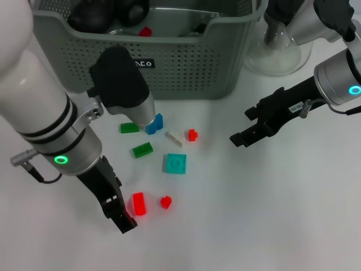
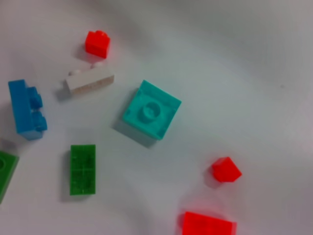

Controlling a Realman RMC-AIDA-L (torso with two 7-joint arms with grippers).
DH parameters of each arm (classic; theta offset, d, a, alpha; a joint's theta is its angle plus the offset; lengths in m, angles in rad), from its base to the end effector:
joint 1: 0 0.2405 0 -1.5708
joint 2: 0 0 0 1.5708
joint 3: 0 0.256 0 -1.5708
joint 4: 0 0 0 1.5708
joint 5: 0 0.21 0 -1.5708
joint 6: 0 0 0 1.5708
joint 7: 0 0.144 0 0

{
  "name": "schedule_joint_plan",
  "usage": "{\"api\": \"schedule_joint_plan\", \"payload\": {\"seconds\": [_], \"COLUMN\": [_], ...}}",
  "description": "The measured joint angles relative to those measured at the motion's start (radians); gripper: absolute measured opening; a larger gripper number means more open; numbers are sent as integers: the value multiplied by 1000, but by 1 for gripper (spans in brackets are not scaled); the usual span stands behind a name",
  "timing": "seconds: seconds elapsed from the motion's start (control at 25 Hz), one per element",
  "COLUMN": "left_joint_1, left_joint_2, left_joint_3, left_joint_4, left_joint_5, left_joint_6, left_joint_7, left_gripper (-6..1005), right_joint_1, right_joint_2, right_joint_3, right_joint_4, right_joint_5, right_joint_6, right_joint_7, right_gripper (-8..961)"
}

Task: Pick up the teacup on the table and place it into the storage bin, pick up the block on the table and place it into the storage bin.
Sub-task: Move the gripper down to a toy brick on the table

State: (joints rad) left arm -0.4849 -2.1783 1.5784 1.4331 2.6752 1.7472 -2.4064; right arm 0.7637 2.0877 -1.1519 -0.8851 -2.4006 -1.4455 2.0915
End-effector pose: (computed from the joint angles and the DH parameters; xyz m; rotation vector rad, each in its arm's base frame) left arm -0.1857 0.2845 -0.0451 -2.8615 -0.7055 0.8462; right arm 0.1907 0.3756 -0.0355 -2.9024 0.7831 -0.2268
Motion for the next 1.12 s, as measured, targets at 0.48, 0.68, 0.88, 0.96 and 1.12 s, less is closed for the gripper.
{"api": "schedule_joint_plan", "payload": {"seconds": [0.48, 0.68, 0.88, 0.96, 1.12], "left_joint_1": [70, 78, 80, 81, 84], "left_joint_2": [0, 0, 0, 0, 0], "left_joint_3": [96, 115, 119, 122, 133], "left_joint_4": [33, 33, 34, 36, 45], "left_joint_5": [44, 49, 50, 51, 51], "left_joint_6": [-69, -97, -102, -102, -94], "left_joint_7": [-17, -25, -24, -23, -22], "left_gripper": [937, 937, 936, 935, 932], "right_joint_1": [-13, -12, -12, -13, -13], "right_joint_2": [0, 0, 0, 0, 0], "right_joint_3": [14, 14, 14, 14, 14], "right_joint_4": [-6, -7, -7, -6, -5], "right_joint_5": [2, 0, 0, 0, 0], "right_joint_6": [2, 2, 3, 4, 5], "right_joint_7": [-7, -8, -8, -8, -8], "right_gripper": [883, 883, 884, 884, 882]}}
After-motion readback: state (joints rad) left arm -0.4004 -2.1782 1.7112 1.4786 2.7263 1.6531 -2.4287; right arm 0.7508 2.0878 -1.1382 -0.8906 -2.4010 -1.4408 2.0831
